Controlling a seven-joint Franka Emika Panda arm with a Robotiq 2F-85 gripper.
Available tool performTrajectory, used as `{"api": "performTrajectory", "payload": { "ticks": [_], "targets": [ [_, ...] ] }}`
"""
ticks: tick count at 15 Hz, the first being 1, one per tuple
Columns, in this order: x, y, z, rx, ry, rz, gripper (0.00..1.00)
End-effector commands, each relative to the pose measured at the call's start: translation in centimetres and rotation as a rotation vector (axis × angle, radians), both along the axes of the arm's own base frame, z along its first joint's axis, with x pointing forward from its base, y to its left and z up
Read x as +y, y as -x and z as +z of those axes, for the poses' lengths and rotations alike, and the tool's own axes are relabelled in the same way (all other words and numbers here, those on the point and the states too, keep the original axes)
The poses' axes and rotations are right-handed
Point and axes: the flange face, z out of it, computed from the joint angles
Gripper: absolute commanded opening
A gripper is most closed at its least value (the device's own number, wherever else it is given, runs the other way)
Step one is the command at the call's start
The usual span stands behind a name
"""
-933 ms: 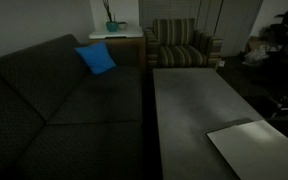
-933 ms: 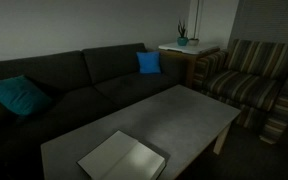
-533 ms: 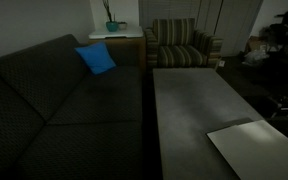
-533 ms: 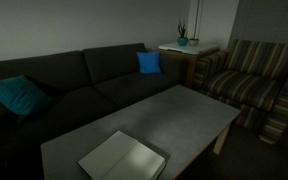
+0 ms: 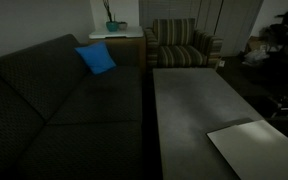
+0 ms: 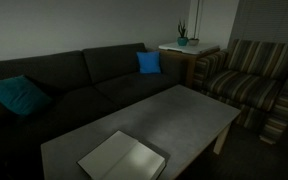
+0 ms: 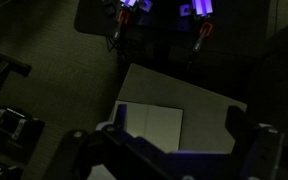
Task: Close the book
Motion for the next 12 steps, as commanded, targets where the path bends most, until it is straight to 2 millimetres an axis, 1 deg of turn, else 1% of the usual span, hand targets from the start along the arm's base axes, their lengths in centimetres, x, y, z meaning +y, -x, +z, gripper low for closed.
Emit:
{"api": "performTrajectory", "payload": {
  "ticks": [1, 2, 3, 4, 5, 6, 7, 9, 12],
  "targets": [
    [2.8, -4.0, -3.4, 0.06, -0.045, 0.067, 1.0],
    [3.6, -5.1, -5.0, 0.102, -0.05, 0.066, 1.0],
    [4.1, -5.8, -5.8, 0.126, -0.05, 0.06, 1.0],
    [3.2, -3.6, -4.3, 0.074, -0.028, 0.054, 1.0],
    [3.6, -4.3, -5.2, 0.088, -0.028, 0.056, 1.0],
    [3.6, -4.4, -5.8, 0.097, -0.027, 0.056, 1.0],
    [3.6, -4.4, -5.7, 0.096, -0.027, 0.055, 1.0],
    [3.5, -4.2, -4.8, 0.08, -0.028, 0.054, 1.0],
    [3.5, -4.1, -4.3, 0.072, -0.028, 0.055, 1.0]
  ]
}}
